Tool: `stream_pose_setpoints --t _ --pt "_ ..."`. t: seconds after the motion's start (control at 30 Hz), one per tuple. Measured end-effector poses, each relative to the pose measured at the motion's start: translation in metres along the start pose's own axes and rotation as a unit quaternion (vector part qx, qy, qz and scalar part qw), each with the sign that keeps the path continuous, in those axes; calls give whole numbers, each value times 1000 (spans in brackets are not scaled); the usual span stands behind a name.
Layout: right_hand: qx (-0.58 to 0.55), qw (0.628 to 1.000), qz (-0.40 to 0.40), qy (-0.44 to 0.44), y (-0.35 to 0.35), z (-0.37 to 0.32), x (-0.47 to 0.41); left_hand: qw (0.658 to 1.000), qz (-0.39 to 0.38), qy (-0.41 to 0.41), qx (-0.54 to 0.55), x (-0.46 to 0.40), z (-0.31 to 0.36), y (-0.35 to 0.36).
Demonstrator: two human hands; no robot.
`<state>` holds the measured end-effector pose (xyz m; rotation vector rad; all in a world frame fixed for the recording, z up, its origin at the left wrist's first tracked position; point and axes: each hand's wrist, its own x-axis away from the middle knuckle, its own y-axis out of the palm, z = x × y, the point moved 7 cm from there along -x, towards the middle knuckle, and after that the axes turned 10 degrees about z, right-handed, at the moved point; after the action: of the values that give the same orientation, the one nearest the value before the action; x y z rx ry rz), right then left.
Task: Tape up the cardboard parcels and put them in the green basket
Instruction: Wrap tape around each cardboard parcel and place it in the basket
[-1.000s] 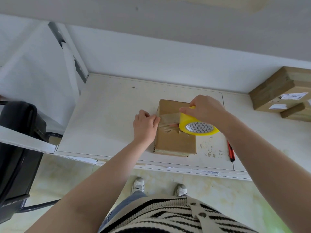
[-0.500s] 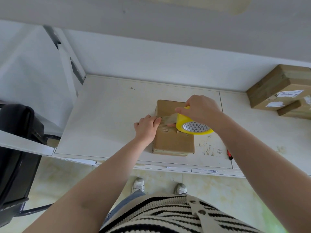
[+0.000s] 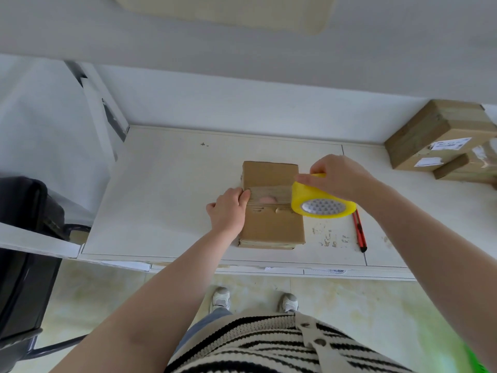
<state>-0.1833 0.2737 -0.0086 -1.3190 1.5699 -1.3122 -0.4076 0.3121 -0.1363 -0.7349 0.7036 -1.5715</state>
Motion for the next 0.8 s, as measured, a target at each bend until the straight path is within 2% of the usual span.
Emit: stream_pose_setpoints --t 0.1,0.33,0.8 --pt "42 999 11 15 7 23 5 1000 18 14 -13 1 2 -4" --pt "-8 998 -29 48 33 41 -5 999 28 25 -31 1 4 -5" --pt "2 993 -87 76 68 44 -12 993 -6 58 -98 -2 5 -4"
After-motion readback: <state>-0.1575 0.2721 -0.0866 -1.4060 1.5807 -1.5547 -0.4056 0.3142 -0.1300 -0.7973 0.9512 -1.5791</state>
